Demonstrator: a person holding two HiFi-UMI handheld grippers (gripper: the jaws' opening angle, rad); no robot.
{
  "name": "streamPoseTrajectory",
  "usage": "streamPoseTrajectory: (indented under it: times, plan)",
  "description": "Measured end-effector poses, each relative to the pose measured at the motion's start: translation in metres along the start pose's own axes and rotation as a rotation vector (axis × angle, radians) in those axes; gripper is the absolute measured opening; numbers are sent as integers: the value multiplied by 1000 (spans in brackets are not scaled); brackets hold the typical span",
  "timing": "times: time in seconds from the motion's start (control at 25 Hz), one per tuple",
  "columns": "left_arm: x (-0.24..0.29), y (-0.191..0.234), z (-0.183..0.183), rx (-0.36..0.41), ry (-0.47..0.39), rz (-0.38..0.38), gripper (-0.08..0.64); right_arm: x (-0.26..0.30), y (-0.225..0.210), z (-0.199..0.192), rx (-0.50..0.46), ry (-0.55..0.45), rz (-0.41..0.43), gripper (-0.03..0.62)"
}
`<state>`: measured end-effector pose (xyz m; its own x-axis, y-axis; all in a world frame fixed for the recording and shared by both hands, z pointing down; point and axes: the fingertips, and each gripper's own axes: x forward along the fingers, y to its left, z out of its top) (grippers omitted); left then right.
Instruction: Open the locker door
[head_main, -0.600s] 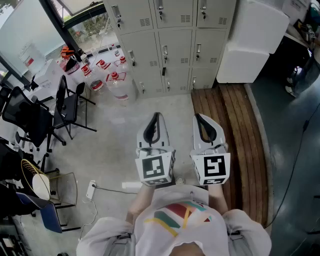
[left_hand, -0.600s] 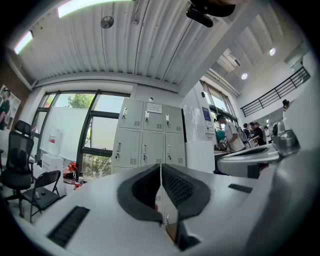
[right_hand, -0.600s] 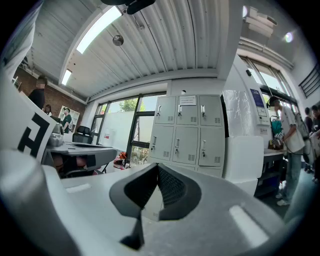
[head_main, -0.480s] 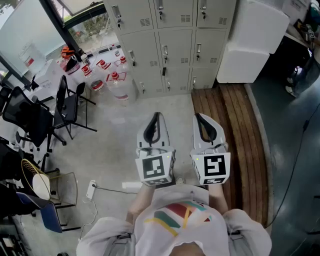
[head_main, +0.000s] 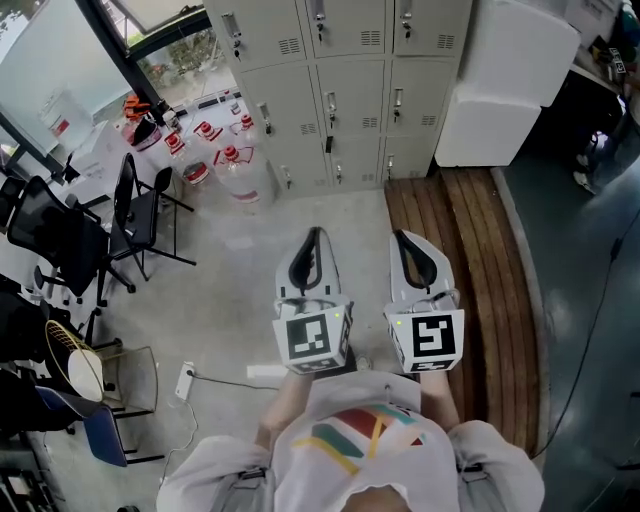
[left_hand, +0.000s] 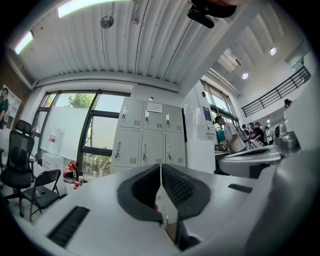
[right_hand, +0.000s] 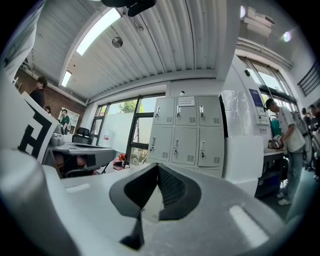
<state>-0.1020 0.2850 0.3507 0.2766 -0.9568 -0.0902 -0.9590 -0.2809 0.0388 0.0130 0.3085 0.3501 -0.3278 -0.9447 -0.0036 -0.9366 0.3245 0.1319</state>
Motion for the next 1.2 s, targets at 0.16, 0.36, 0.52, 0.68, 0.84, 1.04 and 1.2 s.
streamPoseTrajectory:
  times: [0.16, 0.36, 0.52, 0.68, 0.84, 1.04, 1.2]
  plan:
    - [6, -2, -1, 7, 2, 2, 21, 2, -8, 0, -33, -10, -10, 5]
    - [12, -1, -1, 21, 4, 13, 21, 12, -13, -6, -10, 1, 6, 5]
    - [20, 12, -3, 19, 6, 40, 21, 23, -13, -11, -16, 6, 22, 5]
    - [35, 22, -2, 22, -2, 60, 21, 35, -22, -13, -9, 8, 17, 5]
    - [57, 28, -2, 28, -20, 60, 21, 50, -36, -19, -5, 5, -5, 5]
    - [99, 33, -18, 25, -26, 31, 21, 83, -52, -27, -15, -16, -36, 5]
    - [152, 32, -17, 4, -39, -24, 21, 121, -71, -24, -141, -6, -69, 5]
